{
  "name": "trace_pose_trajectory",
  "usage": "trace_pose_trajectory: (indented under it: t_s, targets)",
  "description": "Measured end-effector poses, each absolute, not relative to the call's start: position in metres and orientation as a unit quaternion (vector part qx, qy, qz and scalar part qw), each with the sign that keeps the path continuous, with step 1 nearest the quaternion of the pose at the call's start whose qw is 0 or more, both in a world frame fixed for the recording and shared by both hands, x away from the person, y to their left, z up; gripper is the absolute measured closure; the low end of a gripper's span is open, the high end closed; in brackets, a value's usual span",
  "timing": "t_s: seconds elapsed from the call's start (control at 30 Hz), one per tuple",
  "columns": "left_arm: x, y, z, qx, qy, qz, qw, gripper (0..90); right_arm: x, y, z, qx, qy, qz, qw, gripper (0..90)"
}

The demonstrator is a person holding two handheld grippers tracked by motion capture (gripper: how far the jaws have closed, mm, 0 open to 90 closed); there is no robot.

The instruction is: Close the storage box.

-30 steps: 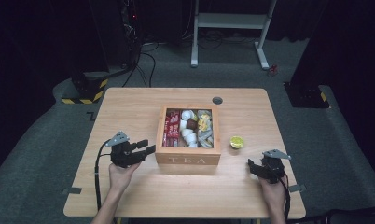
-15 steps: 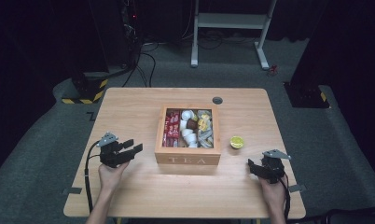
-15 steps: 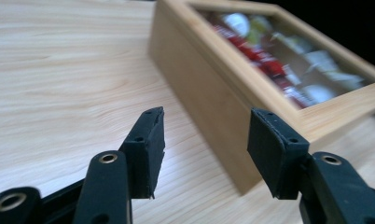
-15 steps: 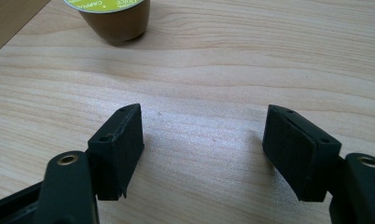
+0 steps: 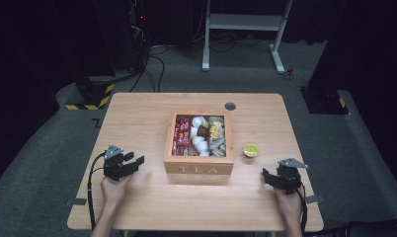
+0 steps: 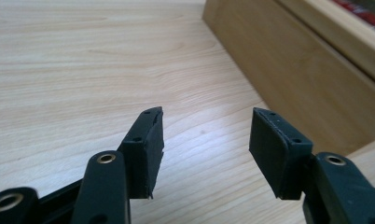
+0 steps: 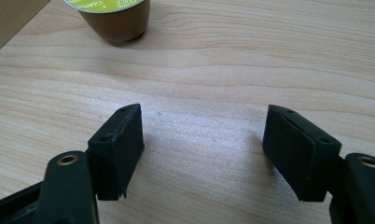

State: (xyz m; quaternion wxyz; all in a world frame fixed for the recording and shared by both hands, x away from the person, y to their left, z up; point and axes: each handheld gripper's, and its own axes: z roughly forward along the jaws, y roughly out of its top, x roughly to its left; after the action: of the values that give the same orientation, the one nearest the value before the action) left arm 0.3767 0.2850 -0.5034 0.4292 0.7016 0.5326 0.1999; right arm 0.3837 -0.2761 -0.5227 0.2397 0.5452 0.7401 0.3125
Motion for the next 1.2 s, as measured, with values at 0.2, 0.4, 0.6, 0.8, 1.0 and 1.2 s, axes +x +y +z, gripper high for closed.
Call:
trace_pose_trajectory:
  t_s: [0.2, 0.4, 0.6, 0.8, 1.0, 1.2]
  targets:
    - [0.377, 0.282, -0.509, 0.711, 0.531, 0.224, 0.403, 44.9, 0.384, -0.276, -0.523, 0.545, 0.740, 0.312, 0.240, 28.8]
    - [0.380, 0.282, -0.514, 0.715, 0.535, 0.229, 0.387, 43.9, 0.384, -0.276, -0.523, 0.545, 0.740, 0.312, 0.240, 28.8]
    - [0.383, 0.285, -0.518, 0.715, 0.540, 0.237, 0.376, 42.0, 0.384, -0.276, -0.523, 0.545, 0.740, 0.312, 0.240, 28.8]
    - [0.388, 0.285, -0.524, 0.715, 0.550, 0.237, 0.360, 41.3, 0.384, -0.276, -0.523, 0.545, 0.740, 0.312, 0.240, 28.8]
    - [0.389, 0.282, -0.527, 0.719, 0.549, 0.240, 0.353, 40.4, 0.384, -0.276, -0.523, 0.545, 0.740, 0.312, 0.240, 28.8]
    - [0.390, 0.281, -0.528, 0.721, 0.550, 0.239, 0.347, 39.7, 0.384, -0.276, -0.523, 0.545, 0.740, 0.312, 0.240, 28.8]
